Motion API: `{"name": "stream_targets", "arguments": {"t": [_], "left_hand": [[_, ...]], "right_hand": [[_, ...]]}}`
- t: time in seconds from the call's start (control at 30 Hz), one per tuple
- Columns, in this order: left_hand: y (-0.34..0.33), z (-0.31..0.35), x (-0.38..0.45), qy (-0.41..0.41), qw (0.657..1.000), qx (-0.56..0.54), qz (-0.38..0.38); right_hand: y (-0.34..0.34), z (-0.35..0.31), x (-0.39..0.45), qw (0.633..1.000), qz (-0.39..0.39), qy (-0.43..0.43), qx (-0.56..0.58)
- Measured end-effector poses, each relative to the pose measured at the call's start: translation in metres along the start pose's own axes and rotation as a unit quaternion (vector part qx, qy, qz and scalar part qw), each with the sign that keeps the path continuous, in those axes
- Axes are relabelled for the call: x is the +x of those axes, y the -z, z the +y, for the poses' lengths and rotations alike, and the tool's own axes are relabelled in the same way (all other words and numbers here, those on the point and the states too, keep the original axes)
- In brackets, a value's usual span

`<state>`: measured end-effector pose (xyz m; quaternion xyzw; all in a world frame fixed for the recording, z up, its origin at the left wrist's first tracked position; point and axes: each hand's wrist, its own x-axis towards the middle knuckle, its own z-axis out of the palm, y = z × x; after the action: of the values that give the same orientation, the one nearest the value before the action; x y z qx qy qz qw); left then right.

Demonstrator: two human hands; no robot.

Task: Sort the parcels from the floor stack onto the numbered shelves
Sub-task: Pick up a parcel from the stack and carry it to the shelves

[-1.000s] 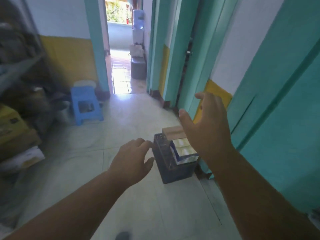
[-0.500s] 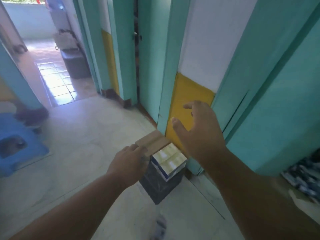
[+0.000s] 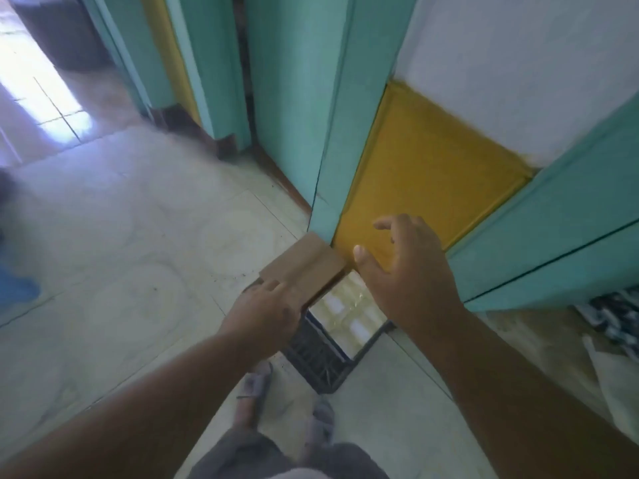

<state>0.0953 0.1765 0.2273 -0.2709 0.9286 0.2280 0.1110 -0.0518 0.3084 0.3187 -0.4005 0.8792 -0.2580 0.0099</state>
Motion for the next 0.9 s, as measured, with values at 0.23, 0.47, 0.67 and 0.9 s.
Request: {"name": "stream_targets", "arguments": {"t": [0.23,0.47,0.67,0.9], "left_hand": [[-0.103,-0.047,0.130,0.028,0.993,-0.052,-0.102],[-0.227,-0.056,0.209,0.177,0.954,-0.187,-0.157],[-0.319,-0.062,0.238,0.315,0.899,-0.272,-0.137],[-0.363,-0.062,0.256,0.479,0.680,-0.554,-0.038]], "right_hand": [[-0.116,0.083,0.034,0.992,-0.046,-0.113,-0.018],[-0.228,0.203,0.036,0.971,-0.133,-0.199,-0.020],[-0.311,0.291,0.041,0.959,-0.187,-0.208,-0.039],[-0.386,0.350,0.070,0.916,-0.311,-0.254,-0.024]]}}
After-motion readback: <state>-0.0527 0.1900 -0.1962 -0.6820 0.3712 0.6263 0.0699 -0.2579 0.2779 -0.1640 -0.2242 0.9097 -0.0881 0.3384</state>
